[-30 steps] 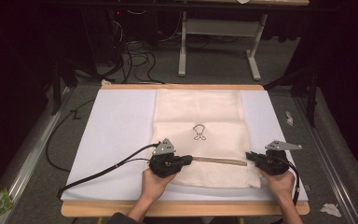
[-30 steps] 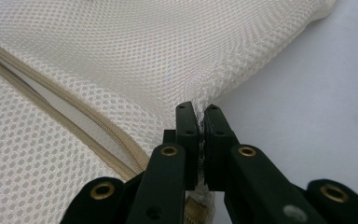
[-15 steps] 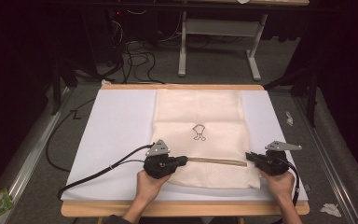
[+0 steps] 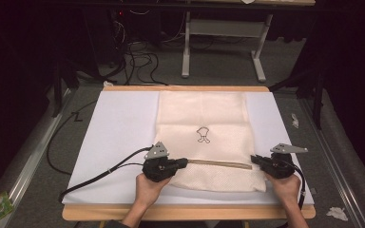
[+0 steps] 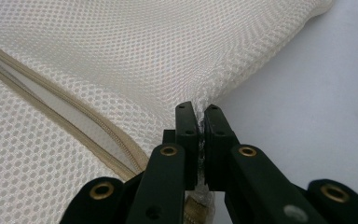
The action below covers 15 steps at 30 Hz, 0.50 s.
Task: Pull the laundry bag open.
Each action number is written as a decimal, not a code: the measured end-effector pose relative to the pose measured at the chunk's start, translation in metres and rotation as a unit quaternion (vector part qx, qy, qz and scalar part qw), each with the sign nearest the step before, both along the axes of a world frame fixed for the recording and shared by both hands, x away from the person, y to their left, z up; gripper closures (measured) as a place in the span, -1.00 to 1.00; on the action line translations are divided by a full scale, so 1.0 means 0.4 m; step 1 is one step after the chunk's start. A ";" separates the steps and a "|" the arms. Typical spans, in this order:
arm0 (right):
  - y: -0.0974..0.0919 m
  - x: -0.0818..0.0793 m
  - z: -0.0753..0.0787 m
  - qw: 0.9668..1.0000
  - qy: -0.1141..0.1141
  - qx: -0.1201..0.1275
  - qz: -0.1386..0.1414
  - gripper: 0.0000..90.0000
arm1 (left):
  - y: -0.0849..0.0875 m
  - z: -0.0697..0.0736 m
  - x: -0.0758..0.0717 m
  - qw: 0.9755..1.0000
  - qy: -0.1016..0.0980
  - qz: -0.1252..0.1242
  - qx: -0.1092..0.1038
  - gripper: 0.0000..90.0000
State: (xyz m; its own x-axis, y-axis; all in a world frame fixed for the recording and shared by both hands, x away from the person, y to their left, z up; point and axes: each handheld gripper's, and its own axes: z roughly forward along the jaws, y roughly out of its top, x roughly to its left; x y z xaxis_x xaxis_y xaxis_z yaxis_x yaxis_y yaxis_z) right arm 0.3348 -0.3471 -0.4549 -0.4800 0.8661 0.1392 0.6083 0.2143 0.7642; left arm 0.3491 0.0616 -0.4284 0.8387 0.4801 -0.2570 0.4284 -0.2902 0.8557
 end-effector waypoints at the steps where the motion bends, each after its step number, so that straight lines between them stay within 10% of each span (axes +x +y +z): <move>1: 0.000 0.000 -0.001 1.000 0.000 0.000 0.000 0.95 | 0.003 0.001 0.000 1.000 0.000 0.001 -0.001 0.93; 15: -0.002 0.000 -0.001 1.000 0.001 -0.001 -0.002 0.95 | 0.047 0.006 -0.007 1.000 -0.004 0.017 -0.001 0.94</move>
